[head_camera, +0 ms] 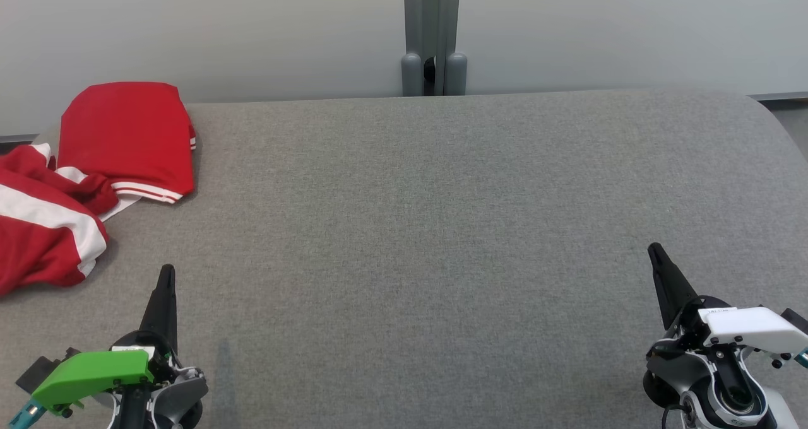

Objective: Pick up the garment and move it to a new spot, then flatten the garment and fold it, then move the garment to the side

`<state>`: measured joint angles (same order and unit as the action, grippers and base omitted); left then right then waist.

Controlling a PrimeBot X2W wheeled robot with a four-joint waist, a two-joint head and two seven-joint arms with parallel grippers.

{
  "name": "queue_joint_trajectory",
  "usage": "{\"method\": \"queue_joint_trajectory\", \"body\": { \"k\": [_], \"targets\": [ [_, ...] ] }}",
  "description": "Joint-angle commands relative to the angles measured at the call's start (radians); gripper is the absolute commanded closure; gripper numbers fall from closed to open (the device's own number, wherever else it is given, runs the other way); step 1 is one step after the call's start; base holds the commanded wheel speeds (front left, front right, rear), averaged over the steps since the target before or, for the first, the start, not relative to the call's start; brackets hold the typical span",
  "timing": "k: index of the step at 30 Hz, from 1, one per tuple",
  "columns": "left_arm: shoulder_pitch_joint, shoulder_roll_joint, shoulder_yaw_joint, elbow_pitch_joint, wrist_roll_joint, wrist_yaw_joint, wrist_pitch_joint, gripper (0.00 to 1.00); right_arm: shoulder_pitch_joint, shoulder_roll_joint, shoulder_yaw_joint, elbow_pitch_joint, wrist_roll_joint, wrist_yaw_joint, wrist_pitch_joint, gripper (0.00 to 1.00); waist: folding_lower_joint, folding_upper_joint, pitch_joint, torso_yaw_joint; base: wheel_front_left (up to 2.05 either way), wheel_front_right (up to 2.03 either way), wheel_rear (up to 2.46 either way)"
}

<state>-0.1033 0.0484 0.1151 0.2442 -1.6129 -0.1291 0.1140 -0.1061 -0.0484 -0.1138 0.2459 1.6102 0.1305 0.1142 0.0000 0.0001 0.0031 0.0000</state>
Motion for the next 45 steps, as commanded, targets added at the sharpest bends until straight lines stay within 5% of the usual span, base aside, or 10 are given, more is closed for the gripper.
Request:
{"method": "queue_joint_trajectory", "body": {
  "k": [1,4,5,26,45],
  "targets": [
    [-0.011,0.003,0.001,-0.001,0.000,-0.006,0.002,1.00,-0.005,-0.004,-0.001,-0.005,0.005,0.000,0.002,1.00,0.0000,-0.0001,0.000,0.000,0.00,0.00,0.00],
    [-0.011,0.003,0.001,-0.001,0.000,-0.006,0.002,1.00,-0.005,-0.004,-0.001,-0.005,0.005,0.000,0.002,1.00,0.0000,-0.0001,0.000,0.000,0.00,0.00,0.00],
    [0.000,0.000,0.000,0.000,0.000,0.000,0.000,0.00,0.000,0.000,0.000,0.000,0.000,0.000,0.000,0.00,0.0000,-0.0001,0.000,0.000,0.00,0.00,0.00],
    [0.060,-0.003,-0.072,-0.032,0.090,0.001,-0.086,0.00,0.054,0.005,0.042,0.006,-0.111,0.000,-0.087,0.00,0.0000,-0.0001,-0.010,0.000,0.00,0.00,0.00],
    [0.082,-0.001,-0.147,-0.126,0.439,0.063,-0.161,0.00,0.093,0.003,0.081,-0.107,-0.545,0.000,-0.162,0.00,0.0000,-0.0001,-0.021,0.000,0.00,0.00,0.00]
  ]
}}
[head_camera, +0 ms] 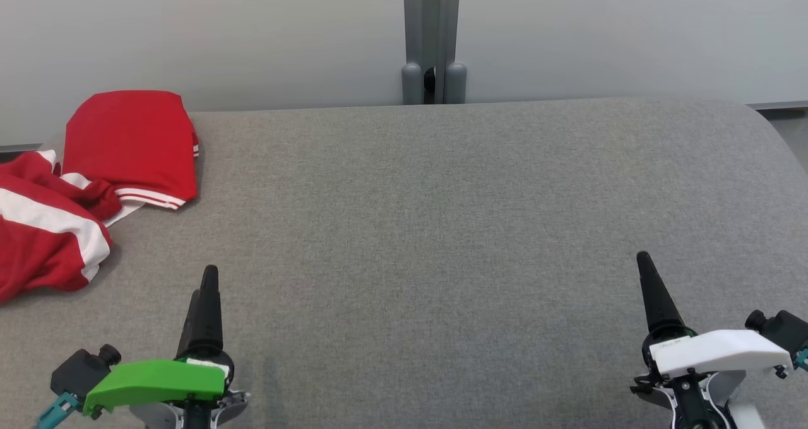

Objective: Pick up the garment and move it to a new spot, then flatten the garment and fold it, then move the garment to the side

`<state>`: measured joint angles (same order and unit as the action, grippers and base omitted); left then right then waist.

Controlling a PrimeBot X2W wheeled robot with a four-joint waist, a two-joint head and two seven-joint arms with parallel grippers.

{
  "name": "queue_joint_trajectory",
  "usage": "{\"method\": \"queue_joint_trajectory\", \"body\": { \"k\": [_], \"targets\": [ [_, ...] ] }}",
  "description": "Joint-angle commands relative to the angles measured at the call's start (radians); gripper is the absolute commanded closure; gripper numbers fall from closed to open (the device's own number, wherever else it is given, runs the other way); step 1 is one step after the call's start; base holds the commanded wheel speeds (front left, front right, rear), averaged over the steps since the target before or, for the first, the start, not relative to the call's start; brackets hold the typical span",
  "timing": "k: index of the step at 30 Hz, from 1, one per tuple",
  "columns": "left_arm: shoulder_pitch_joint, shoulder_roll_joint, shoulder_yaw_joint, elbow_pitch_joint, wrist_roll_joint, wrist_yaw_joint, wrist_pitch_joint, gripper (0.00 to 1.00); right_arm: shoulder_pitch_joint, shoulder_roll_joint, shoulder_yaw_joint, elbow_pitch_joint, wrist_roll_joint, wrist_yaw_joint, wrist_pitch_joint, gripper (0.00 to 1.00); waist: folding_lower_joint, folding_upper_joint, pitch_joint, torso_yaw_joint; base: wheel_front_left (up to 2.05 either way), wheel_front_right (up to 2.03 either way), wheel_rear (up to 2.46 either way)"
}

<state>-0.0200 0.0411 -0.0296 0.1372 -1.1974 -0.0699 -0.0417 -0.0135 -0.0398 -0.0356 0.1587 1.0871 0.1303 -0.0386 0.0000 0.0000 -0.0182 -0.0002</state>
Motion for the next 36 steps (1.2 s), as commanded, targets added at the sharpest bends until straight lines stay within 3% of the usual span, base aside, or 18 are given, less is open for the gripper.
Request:
{"method": "queue_joint_trajectory", "body": {
  "k": [1,19,36],
  "targets": [
    [0.001,0.006,-0.007,-0.022,0.045,0.006,-0.010,0.00,0.003,-0.006,0.006,-0.025,-0.048,0.000,-0.013,0.00,0.0000,0.0000,-0.001,0.000,0.00,0.00,0.00],
    [0.034,0.008,-0.062,-0.021,0.458,0.033,-0.068,0.00,0.027,-0.008,0.050,-0.026,-0.396,0.000,-0.072,0.00,0.0000,0.0000,-0.007,0.002,0.00,0.00,0.00],
    [0.059,0.010,-0.075,0.016,0.682,0.039,-0.115,0.00,0.034,-0.009,0.059,-0.021,-0.613,0.000,-0.118,0.00,0.0000,0.0000,-0.017,0.003,0.00,0.00,0.00]
  ]
}}
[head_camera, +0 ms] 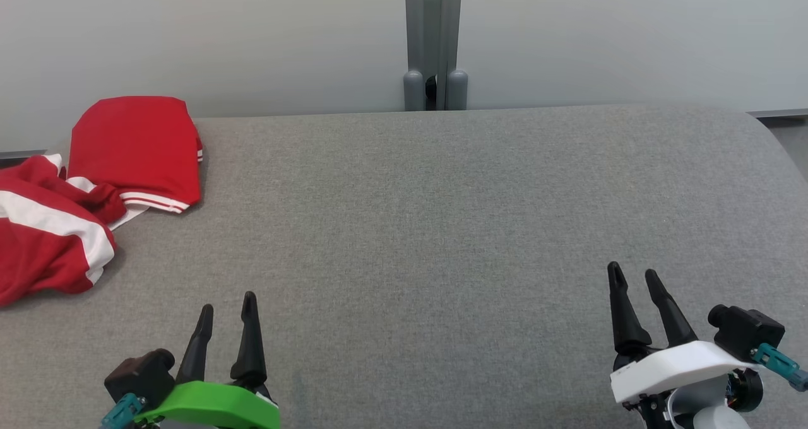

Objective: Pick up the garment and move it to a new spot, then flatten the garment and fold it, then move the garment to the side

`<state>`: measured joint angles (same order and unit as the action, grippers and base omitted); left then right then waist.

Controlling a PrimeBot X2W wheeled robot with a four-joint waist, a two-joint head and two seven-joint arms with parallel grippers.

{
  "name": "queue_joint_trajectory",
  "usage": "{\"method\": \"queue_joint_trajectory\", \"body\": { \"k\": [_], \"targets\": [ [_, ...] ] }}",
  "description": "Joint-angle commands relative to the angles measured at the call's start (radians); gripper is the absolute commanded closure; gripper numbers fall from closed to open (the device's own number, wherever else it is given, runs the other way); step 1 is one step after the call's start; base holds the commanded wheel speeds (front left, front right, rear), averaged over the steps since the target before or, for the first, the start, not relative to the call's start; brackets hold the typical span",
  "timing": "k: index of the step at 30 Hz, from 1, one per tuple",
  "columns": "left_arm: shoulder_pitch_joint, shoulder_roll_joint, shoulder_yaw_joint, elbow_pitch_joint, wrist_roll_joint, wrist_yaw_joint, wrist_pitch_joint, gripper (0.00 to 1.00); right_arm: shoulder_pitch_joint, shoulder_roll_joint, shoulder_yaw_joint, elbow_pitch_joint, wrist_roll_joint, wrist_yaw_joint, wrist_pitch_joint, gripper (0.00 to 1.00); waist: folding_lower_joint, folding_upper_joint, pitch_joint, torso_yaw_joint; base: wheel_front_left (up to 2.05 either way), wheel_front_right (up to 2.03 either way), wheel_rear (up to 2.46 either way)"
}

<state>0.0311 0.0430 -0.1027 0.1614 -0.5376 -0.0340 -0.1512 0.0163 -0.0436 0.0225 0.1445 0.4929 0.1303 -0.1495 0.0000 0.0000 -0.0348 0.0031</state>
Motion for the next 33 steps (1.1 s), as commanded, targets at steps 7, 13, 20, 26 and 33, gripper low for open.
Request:
{"method": "queue_joint_trajectory", "body": {
  "k": [7,13,20,26,33],
  "targets": [
    [0.012,0.008,-0.005,0.000,0.084,0.007,-0.023,0.00,0.008,-0.006,0.003,-0.007,-0.094,0.000,-0.024,0.00,0.0000,0.0000,-0.003,0.000,0.00,0.00,0.00],
    [0.016,0.009,-0.011,0.005,0.123,0.009,-0.037,0.00,0.009,-0.007,0.008,-0.004,-0.153,0.000,-0.039,0.00,0.0000,0.0000,-0.004,0.000,0.00,0.00,0.00],
    [0.021,0.009,-0.019,0.009,0.173,0.015,-0.053,0.00,0.008,-0.007,0.006,0.011,-0.217,0.000,-0.054,0.00,0.0000,0.0000,-0.005,0.001,0.00,0.00,0.00],
    [0.028,0.009,-0.021,0.023,0.216,0.018,-0.065,0.00,0.007,-0.007,0.004,0.033,-0.264,0.000,-0.068,0.00,0.0000,0.0000,-0.005,0.001,0.00,0.00,0.00],
    [0.031,0.010,-0.024,0.042,0.248,0.021,-0.079,0.00,0.003,-0.008,0.004,0.043,-0.317,0.000,-0.081,0.00,0.0000,0.0000,-0.005,0.002,0.00,0.00,0.00]
  ]
}}
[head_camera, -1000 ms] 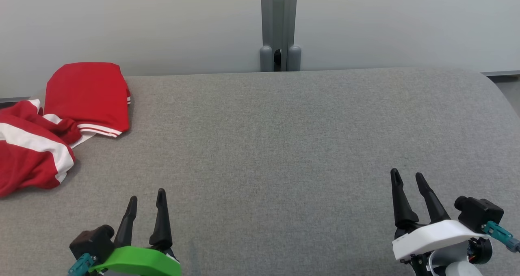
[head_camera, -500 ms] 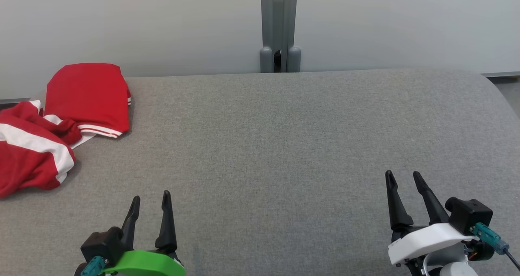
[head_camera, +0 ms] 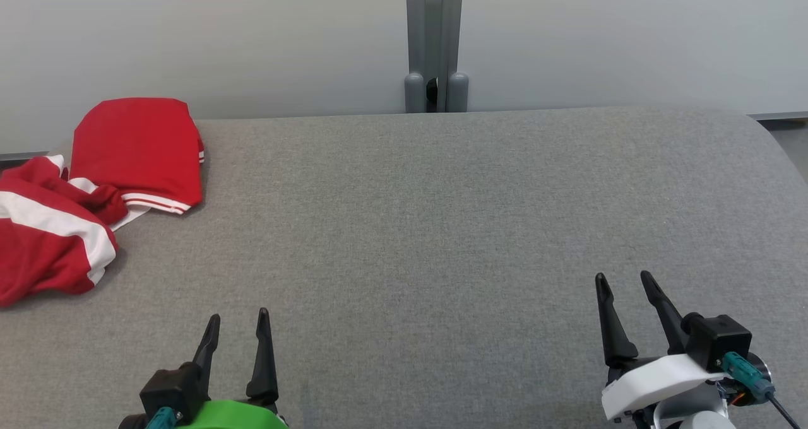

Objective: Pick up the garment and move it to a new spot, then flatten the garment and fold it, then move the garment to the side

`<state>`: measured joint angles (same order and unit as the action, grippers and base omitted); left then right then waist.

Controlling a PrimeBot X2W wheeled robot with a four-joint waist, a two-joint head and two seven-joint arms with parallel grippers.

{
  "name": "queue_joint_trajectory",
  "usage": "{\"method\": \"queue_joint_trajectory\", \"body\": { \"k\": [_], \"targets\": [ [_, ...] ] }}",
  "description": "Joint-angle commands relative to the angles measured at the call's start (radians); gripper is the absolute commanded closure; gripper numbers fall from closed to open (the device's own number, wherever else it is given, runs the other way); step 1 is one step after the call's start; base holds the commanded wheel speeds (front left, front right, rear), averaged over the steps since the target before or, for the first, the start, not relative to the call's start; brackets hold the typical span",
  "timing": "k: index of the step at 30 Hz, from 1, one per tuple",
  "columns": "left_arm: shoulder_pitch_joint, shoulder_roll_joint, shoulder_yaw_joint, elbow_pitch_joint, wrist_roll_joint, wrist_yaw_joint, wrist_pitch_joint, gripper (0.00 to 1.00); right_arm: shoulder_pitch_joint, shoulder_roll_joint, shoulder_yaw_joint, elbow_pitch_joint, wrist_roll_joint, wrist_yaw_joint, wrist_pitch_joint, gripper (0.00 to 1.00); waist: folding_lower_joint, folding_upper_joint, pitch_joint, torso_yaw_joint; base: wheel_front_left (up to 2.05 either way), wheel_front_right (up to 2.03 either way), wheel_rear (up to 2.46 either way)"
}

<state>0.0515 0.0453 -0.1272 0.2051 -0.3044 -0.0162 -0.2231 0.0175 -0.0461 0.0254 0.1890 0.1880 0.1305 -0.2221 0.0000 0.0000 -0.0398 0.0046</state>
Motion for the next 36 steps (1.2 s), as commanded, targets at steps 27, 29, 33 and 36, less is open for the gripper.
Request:
{"method": "queue_joint_trajectory", "body": {
  "k": [27,29,33,36],
  "targets": [
    [0.016,0.008,-0.013,0.029,0.139,0.012,-0.043,0.00,0.000,-0.006,0.010,0.025,-0.144,0.000,-0.044,0.00,0.0000,0.0000,-0.003,0.002,0.00,0.00,0.00],
    [0.016,0.008,-0.013,0.031,0.138,0.012,-0.043,0.00,-0.001,-0.006,0.010,0.026,-0.141,0.000,-0.044,0.00,0.0000,0.0000,-0.003,0.002,0.00,0.00,0.00],
    [0.016,0.008,-0.014,0.033,0.137,0.013,-0.043,0.00,-0.001,-0.006,0.008,0.027,-0.141,0.000,-0.044,0.00,0.0000,0.0000,-0.002,0.002,0.00,0.00,0.00],
    [0.015,0.008,-0.014,0.034,0.135,0.014,-0.043,0.00,0.000,-0.006,0.006,0.026,-0.141,0.000,-0.044,0.00,0.0000,0.0000,-0.001,0.003,0.00,0.00,0.00]
  ]
}}
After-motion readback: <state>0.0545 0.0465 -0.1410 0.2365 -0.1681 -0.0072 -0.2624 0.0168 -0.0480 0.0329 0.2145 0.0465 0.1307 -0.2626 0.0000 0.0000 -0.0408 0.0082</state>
